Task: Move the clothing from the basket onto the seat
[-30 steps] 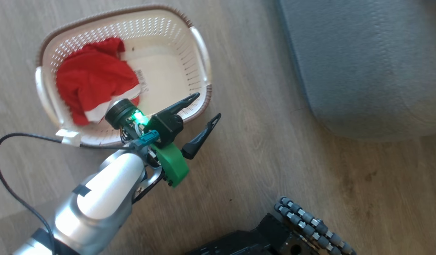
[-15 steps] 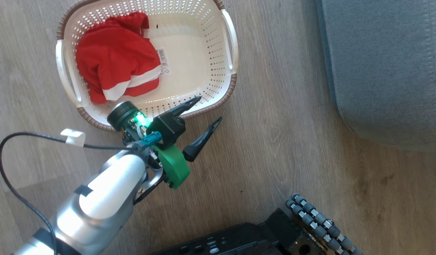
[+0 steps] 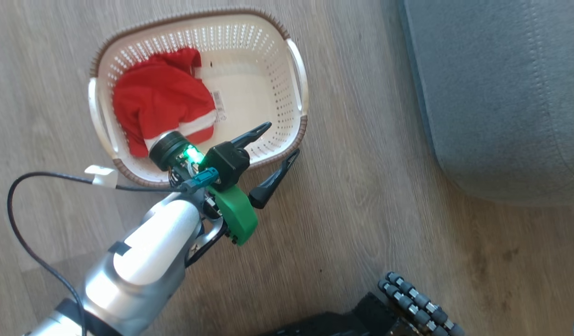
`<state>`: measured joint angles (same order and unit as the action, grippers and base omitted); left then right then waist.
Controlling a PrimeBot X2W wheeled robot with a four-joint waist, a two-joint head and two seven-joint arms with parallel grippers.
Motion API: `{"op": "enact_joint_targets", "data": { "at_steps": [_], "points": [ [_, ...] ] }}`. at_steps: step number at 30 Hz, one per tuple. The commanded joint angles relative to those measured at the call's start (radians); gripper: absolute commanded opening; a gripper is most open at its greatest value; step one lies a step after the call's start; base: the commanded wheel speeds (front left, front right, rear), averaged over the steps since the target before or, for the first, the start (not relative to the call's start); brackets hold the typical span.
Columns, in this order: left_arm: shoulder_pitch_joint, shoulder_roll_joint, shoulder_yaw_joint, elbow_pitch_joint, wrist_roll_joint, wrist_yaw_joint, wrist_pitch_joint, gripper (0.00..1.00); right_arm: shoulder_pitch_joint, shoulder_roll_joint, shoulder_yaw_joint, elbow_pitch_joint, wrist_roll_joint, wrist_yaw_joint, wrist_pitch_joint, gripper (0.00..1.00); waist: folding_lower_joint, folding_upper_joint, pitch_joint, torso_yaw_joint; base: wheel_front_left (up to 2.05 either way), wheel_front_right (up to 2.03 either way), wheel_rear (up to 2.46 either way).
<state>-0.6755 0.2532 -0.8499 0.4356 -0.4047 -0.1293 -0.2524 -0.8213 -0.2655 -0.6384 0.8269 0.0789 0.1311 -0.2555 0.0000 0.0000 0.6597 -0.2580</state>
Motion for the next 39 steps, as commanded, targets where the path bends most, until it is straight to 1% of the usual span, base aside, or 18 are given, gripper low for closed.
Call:
{"op": "enact_joint_targets", "data": {
  "at_steps": [1, 5, 11, 13, 17, 20, 26, 31, 36, 39],
  "points": [
    [0.02, -0.004, 0.034, -0.023, -0.003, -0.001, -0.009, 1.0, 0.053, -0.013, 0.023, -0.049, 0.011, 0.0, -0.006, 1.0, 0.0, 0.0, -0.027, 0.005, 0.0, 0.0, 0.0],
    [0.05, -0.021, 0.073, -0.018, -0.004, -0.001, -0.009, 1.0, 0.139, 0.027, 0.072, -0.113, 0.05, 0.0, -0.006, 1.0, 0.0, 0.0, -0.076, 0.013, 0.0, 0.0, 0.0],
    [0.1, -0.041, 0.131, -0.009, 0.003, -0.001, -0.009, 1.0, 0.216, 0.068, 0.232, -0.215, 0.077, 0.0, -0.006, 1.0, 0.0, 0.0, -0.161, 0.036, 0.0, 0.0, 0.0],
    [0.117, -0.052, 0.156, -0.006, 0.004, -0.001, -0.009, 1.0, 0.235, 0.072, 0.286, -0.24, 0.084, 0.0, -0.006, 1.0, 0.0, 0.0, -0.194, 0.052, 0.0, 0.0, 0.0],
    [0.155, -0.077, 0.208, 0.0, 0.01, -0.001, -0.009, 1.0, 0.261, 0.061, 0.386, -0.269, 0.108, 0.0, -0.006, 1.0, 0.0, 0.0, -0.257, 0.095, 0.0, 0.0, 0.0],
    [0.187, -0.093, 0.255, 0.004, 0.018, -0.001, -0.009, 1.0, 0.28, 0.059, 0.446, -0.291, 0.128, 0.0, -0.006, 1.0, 0.0, 0.0, -0.302, 0.131, 0.0, 0.0, 0.0],
    [0.253, -0.113, 0.371, 0.006, 0.034, -0.001, -0.009, 1.0, 0.315, 0.066, 0.552, -0.325, 0.153, 0.0, -0.006, 1.0, 0.0, 0.0, -0.376, 0.199, 0.0, 0.0, 0.0],
    [0.301, -0.129, 0.493, -0.002, 0.062, -0.001, -0.009, 1.0, 0.337, 0.077, 0.639, -0.342, 0.163, 0.0, -0.006, 1.0, 0.0, 0.0, -0.425, 0.244, 0.0, 0.0, 0.0],
    [0.349, -0.147, 0.611, -0.02, 0.099, -0.001, -0.009, 1.0, 0.364, 0.101, 0.694, -0.362, 0.179, 0.0, -0.006, 1.0, 0.0, 0.0, -0.474, 0.276, 0.0, 0.0, 0.0],
    [0.379, -0.16, 0.684, -0.031, 0.125, -0.001, -0.009, 1.0, 0.386, 0.117, 0.708, -0.378, 0.185, 0.0, -0.006, 1.0, 0.0, 0.0, -0.501, 0.288, 0.0, 0.0, 0.0]
  ]
}}
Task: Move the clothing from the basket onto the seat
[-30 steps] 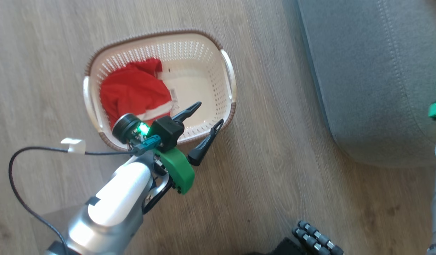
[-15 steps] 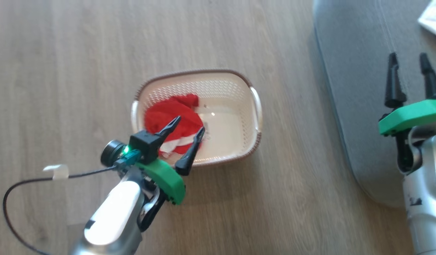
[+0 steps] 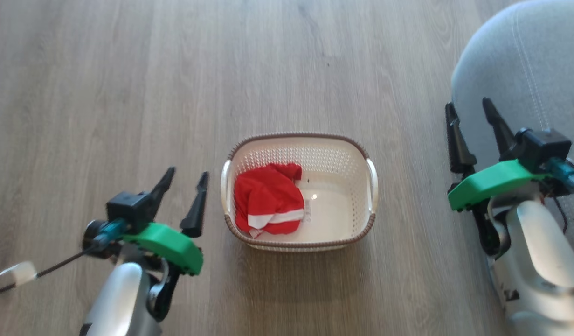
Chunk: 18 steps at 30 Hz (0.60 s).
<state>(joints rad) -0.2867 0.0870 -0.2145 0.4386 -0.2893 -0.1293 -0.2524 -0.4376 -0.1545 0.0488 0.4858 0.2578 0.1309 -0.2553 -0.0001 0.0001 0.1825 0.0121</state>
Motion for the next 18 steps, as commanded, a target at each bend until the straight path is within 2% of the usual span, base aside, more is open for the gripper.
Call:
{"op": "enact_joint_targets", "data": {
  "at_steps": [1, 11, 18],
  "points": [
    [-0.001, 0.002, 0.074, -0.039, 0.02, 0.0, -0.009, 1.0, 0.011, 0.012, 0.024, -0.041, 0.008, 0.0, -0.006, 1.0, 0.0001, -0.0001, -0.03, 0.02, 0.0, 0.0, 0.0],
    [0.084, -0.028, 0.25, -0.113, 0.092, 0.008, -0.009, 1.0, 0.085, 0.039, 0.039, -0.069, 0.002, 0.0, -0.006, 1.0, 0.0001, -0.0001, -0.077, 0.019, 0.0, 0.0, 0.0],
    [0.149, -0.036, 0.314, -0.158, 0.119, 0.011, -0.009, 1.0, 0.133, 0.055, 0.044, -0.077, 0.003, 0.0, -0.006, 1.0, 0.0001, -0.0001, -0.12, 0.004, 0.0, 0.0, 0.0]
  ]
}}
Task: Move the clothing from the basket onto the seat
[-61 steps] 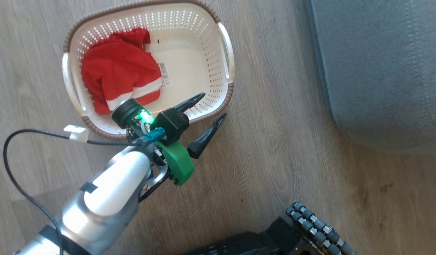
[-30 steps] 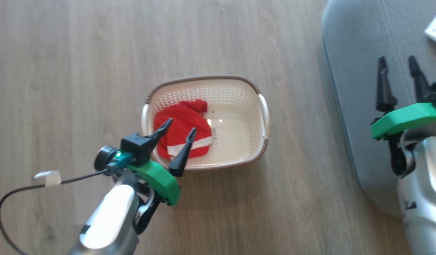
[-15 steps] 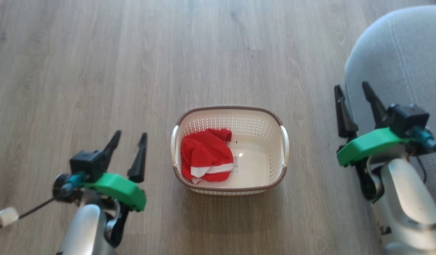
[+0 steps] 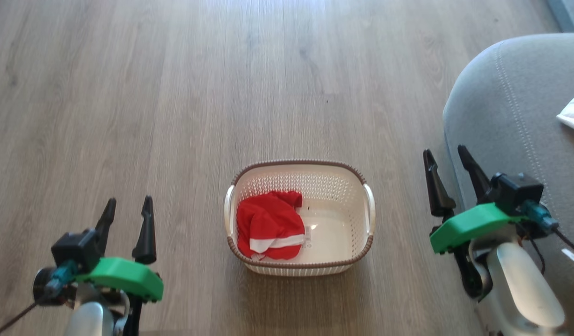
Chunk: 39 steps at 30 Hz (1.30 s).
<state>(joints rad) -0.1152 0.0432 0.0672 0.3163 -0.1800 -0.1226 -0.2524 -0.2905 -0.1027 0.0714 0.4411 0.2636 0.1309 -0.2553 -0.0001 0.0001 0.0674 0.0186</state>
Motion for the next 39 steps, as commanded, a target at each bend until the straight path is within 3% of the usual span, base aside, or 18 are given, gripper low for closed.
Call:
{"op": "enact_joint_targets", "data": {
  "at_steps": [1, 18, 39],
  "points": [
    [-0.013, 0.008, 0.036, -0.04, 0.007, 0.005, -0.009, 1.0, -0.007, 0.006, 0.02, -0.033, -0.002, 0.0, -0.006, 1.0, 0.0001, -0.0001, -0.012, -0.005, 0.0, 0.0, 0.0],
    [0.096, 0.007, 0.038, -0.089, -0.004, 0.025, -0.009, 1.0, 0.077, 0.027, -0.016, -0.068, 0.004, 0.0, -0.006, 1.0, 0.0001, -0.0001, -0.065, -0.012, 0.0, 0.0, 0.0],
    [0.087, 0.007, 0.009, -0.098, -0.031, 0.035, -0.009, 1.0, 0.05, 0.035, -0.006, -0.084, -0.004, 0.0, -0.006, 1.0, 0.0001, -0.0001, -0.012, -0.022, 0.0, 0.0, 0.0]
  ]
}}
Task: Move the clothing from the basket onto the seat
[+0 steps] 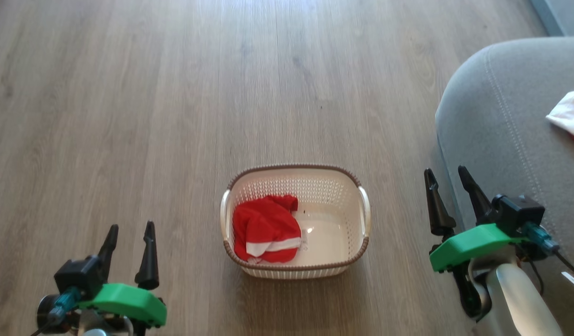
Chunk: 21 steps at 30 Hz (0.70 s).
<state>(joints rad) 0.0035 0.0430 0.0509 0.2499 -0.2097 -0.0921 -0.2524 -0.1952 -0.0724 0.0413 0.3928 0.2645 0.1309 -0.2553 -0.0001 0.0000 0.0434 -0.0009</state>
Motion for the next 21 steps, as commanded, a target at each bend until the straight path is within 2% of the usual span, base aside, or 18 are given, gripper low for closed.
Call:
{"op": "enact_joint_targets", "data": {
  "at_steps": [1, 12, 15, 21],
  "points": [
    [-0.037, 0.007, 0.017, -0.029, -0.002, 0.004, -0.009, 1.0, -0.052, 0.005, 0.025, -0.04, -0.006, 0.0, -0.006, 1.0, 0.0001, 0.0, 0.026, -0.005, 0.0, 0.0, 0.0],
    [-0.177, 0.007, -0.08, -0.011, -0.017, -0.003, -0.009, 1.0, -0.186, 0.014, 0.035, -0.115, -0.006, 0.0, -0.006, 1.0, 0.0001, 0.0, 0.298, -0.056, 0.0, 0.0, 0.0],
    [-0.253, 0.007, -0.119, 0.012, -0.001, -0.012, -0.009, 1.0, -0.238, 0.018, 0.046, -0.144, -0.005, 0.0, -0.006, 1.0, 0.0001, 0.0, 0.406, -0.08, 0.0, 0.0, 0.0],
    [-0.37, 0.007, -0.16, 0.06, 0.029, -0.025, -0.009, 1.0, -0.308, 0.021, 0.071, -0.186, -0.004, 0.0, -0.006, 1.0, 0.0001, 0.0, 0.551, -0.119, 0.0, 0.0, 0.0]
  ]
}}
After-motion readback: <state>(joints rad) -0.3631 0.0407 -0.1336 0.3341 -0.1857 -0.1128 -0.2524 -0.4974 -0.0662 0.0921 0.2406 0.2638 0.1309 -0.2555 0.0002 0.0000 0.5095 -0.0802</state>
